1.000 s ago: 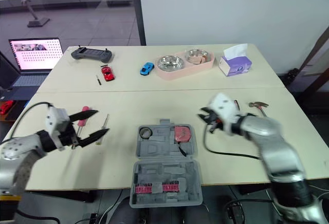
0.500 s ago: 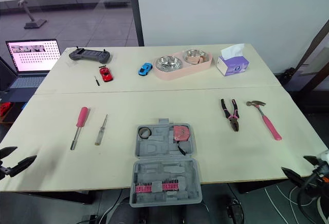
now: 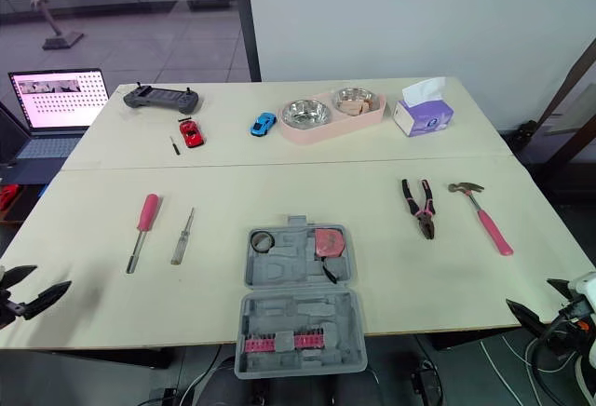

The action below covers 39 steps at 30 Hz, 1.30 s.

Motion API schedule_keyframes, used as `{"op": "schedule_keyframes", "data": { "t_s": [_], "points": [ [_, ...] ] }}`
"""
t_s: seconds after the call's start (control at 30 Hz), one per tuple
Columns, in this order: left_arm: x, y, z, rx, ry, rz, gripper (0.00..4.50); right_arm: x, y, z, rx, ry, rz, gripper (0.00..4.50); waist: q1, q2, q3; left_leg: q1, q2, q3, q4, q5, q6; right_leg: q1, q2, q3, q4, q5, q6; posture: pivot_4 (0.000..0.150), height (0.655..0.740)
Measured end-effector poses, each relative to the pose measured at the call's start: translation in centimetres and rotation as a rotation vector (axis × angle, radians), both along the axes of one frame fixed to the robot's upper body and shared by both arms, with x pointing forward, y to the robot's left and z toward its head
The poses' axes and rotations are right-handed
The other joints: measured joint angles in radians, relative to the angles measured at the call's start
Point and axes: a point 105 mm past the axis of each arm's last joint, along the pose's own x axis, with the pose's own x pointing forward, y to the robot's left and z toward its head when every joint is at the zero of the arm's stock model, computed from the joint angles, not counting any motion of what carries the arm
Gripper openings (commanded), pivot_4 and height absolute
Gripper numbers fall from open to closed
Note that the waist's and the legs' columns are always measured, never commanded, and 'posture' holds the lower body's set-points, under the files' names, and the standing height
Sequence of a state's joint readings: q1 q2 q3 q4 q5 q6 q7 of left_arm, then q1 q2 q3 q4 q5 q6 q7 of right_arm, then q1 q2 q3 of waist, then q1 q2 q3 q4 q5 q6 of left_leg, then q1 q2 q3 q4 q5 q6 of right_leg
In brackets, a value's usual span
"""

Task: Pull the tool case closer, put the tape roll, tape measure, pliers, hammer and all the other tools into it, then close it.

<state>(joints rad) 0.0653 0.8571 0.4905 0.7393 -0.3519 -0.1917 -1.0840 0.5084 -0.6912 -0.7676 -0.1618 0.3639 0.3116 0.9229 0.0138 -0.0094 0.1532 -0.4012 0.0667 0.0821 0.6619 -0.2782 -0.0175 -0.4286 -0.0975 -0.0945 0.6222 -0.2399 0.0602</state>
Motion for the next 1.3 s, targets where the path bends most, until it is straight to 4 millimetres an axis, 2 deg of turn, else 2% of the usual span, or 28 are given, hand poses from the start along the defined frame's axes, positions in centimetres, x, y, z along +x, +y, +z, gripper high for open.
{"op": "schedule_keyframes", "data": {
  "t_s": [0.17, 0.27, 0.33, 0.37, 0.43, 0.53, 0.63, 0.73, 0.83, 1.0, 1.3],
  "points": [
    [2.1, -8.3, 0.2, -0.093, -0.038, -0.294, 4.5, 1.0, 4.7, -0.4, 0.147, -0.04, 0.026, 4.43, -0.001, 0.0, 0.0, -0.002, 0.0, 0.001, 0.001, 0.0, 0.0, 0.003, -0.001, 0.001, 0.001, 0.001, -0.001, 0.15, 0.74],
    [3.0, -13.4, 1.7, -0.165, -0.078, -0.443, 4.5, 1.7, 7.8, -0.5, 0.205, -0.045, 0.025, 4.43, -0.002, 0.0, 0.0, -0.003, 0.0, 0.0, 0.002, 0.0, 0.0, 0.001, 0.0, 0.001, 0.004, 0.001, -0.001, 0.15, 0.74],
    [3.0, -16.9, 2.9, -0.213, -0.098, -0.555, 4.5, 2.7, 9.5, -0.7, 0.205, -0.05, 0.01, 4.43, -0.005, 0.0, 0.0, -0.002, -0.001, 0.001, 0.002, 0.0, 0.0, 0.001, 0.0, 0.002, 0.006, 0.001, -0.001, 0.15, 0.74],
    [2.6, -18.8, 3.5, -0.229, -0.097, -0.624, 4.5, 3.4, 10.1, -1.1, 0.178, -0.043, -0.024, 4.43, -0.006, 0.0, 0.0, -0.001, -0.002, 0.001, 0.003, 0.0, 0.0, 0.001, 0.001, 0.003, 0.006, 0.001, -0.001, 0.15, 0.74],
    [1.8, -21.3, 4.0, -0.253, -0.093, -0.717, 4.5, 4.7, 10.4, -1.8, 0.158, -0.043, -0.097, 4.43, -0.008, 0.0, 0.0, -0.001, -0.002, 0.001, 0.004, 0.001, 0.0, 0.0, 0.002, 0.003, 0.007, 0.001, -0.001, 0.15, 0.74],
    [1.3, -22.9, 4.4, -0.267, -0.093, -0.774, 4.5, 6.5, 10.8, -2.3, 0.135, -0.032, -0.15, 4.43, -0.008, 0.001, 0.0, -0.001, -0.003, 0.0, 0.004, 0.001, 0.0, 0.0, 0.003, 0.004, 0.007, 0.001, -0.001, 0.15, 0.74],
    [1.2, -23.2, 4.8, -0.257, -0.109, -0.786, 4.5, 8.2, 10.0, -2.4, 0.111, -0.024, -0.234, 4.43, -0.004, 0.002, 0.0, -0.002, -0.003, 0.0, 0.004, 0.001, 0.0, 0.0, 0.004, 0.004, 0.007, 0.0, -0.002, 0.15, 0.74],
    [1.2, -23.4, 4.9, -0.254, -0.116, -0.792, 4.5, 9.9, 10.0, -1.9, 0.121, -0.036, -0.268, 4.43, -0.003, 0.001, 0.0, -0.003, -0.003, -0.001, 0.004, 0.001, 0.0, -0.001, 0.005, 0.004, 0.007, 0.0, -0.002, 0.15, 0.74],
    [1.5, -24.5, 6.4, -0.238, -0.18, -0.842, 4.5, 12.7, 9.8, -1.8, 0.143, -0.023, -0.335, 4.43, -0.003, 0.002, 0.0, -0.004, -0.003, -0.001, 0.005, 0.001, 0.001, 0.0, 0.005, 0.004, 0.007, 0.001, -0.002, 0.15, 0.74],
    [1.5, -25.9, 7.6, -0.236, -0.233, -0.899, 4.5, 15.7, 8.9, -2.0, 0.139, 0.021, -0.412, 4.43, -0.005, 0.002, 0.0, -0.004, -0.003, 0.001, 0.005, 0.001, 0.001, -0.001, 0.007, 0.004, 0.007, 0.001, -0.001, 0.15, 0.74],
    [1.4, -26.3, 7.5, -0.222, -0.242, -0.912, 4.5, 18.2, 8.0, -3.5, 0.161, 0.117, -0.499, 4.43, -0.011, 0.002, 0.001, -0.004, -0.002, 0.0, 0.005, 0.001, 0.0, -0.001, 0.009, 0.004, 0.008, 0.003, 0.001, 0.15, 0.74]
  ]
}}
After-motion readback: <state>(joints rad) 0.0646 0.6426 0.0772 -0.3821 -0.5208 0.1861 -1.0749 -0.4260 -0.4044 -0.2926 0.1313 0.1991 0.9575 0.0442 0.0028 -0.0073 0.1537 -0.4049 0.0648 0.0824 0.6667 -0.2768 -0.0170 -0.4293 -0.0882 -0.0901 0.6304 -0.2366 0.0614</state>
